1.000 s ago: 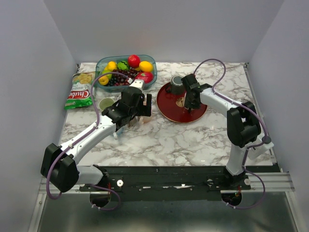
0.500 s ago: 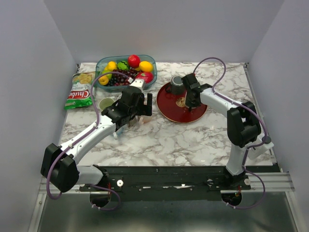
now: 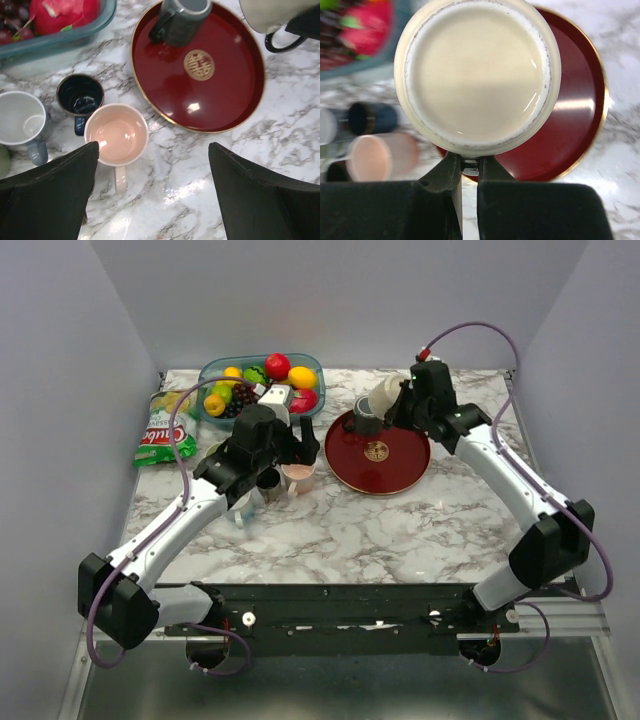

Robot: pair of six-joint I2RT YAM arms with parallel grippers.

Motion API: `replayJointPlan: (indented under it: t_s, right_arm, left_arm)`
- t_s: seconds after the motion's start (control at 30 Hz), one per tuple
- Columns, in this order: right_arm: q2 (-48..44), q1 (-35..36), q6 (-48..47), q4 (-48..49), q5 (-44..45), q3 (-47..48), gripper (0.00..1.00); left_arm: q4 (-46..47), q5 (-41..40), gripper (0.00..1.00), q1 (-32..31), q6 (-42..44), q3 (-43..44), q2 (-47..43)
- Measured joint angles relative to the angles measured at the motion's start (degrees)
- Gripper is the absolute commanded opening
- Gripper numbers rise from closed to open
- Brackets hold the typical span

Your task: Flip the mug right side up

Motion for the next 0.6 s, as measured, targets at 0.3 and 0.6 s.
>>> replayJointPlan:
  t_s: [0.3,0.6]
  right_arm:
    - [-8.92,0.00,0.31,14.23,-18.38,6.08,0.01]
    - [-9.66,0.00,9.90,29.57,-33.46,7.17,0.01]
  left_arm:
    - [12.98,18.43,0.99,3.17,-4.02,4.98,-3.69]
    - [33.27,30.56,0.99,5.18,-18.47,13.60,1.27]
